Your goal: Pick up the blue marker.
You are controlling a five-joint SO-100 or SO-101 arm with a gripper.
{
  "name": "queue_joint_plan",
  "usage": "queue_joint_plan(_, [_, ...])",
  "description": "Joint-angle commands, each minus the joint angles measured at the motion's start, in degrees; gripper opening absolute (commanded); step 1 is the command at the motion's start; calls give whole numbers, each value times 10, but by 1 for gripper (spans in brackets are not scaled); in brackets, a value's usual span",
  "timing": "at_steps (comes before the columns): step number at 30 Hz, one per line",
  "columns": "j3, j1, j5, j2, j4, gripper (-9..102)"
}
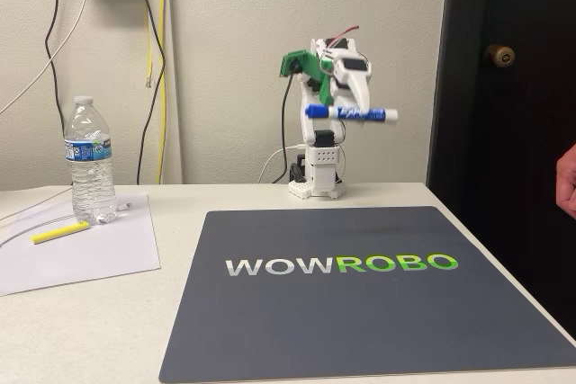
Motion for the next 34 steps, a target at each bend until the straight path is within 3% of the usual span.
queue_joint_plan(1, [-16, -3, -1, 22, -18, 3])
queue_joint_plan(34, [-16, 65, 19, -6, -44, 3])
